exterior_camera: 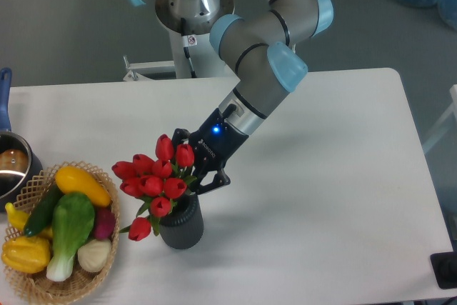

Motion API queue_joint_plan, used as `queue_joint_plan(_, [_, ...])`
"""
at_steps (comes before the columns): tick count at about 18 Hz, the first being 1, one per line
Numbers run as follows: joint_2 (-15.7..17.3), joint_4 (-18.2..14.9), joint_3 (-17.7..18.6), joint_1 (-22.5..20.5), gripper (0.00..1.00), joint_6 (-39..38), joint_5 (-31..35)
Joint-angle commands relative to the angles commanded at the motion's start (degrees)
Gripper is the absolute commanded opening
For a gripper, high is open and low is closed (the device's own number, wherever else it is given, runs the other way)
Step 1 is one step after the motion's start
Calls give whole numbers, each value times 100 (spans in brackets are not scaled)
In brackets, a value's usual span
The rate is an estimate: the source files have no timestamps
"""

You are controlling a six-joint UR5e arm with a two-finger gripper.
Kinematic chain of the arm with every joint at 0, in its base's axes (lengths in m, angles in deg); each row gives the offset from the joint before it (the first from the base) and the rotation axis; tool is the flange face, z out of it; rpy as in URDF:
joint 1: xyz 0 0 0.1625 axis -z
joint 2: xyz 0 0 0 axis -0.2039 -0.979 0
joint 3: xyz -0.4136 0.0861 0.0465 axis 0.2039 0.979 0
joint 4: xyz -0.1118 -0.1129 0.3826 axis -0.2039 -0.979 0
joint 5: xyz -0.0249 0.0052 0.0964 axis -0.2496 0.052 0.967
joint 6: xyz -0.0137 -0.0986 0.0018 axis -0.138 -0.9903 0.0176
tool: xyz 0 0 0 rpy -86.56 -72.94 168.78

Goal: Pick up the flowers from the vase
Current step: 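Close the gripper on the bunch of tulip stems, then lift the gripped tulips upward out of the black vase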

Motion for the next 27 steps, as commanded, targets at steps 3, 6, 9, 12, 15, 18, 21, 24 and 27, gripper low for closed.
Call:
queue_joint_plan(3, [9,0,0,-26,41,-9,-9])
queue_joint_plan(6, [44,-9,0,-61,40,-52,-96])
queue_joint_plan(9, [123,0,-18,-88,40,-220,-263])
queue_joint_plan(12, [202,0,-18,-158,41,-281,-439])
queue_joint_plan(15, [290,0,-18,-281,40,-387,-702])
queue_joint_plan(18, [369,0,-18,-316,41,-492,-747])
queue_joint_plan(21, [395,0,-18,-325,40,-545,-756])
queue_joint_plan(24, [439,0,-26,-325,40,-641,-878])
queue_joint_plan(27, [501,0,-35,-439,40,-764,-1186])
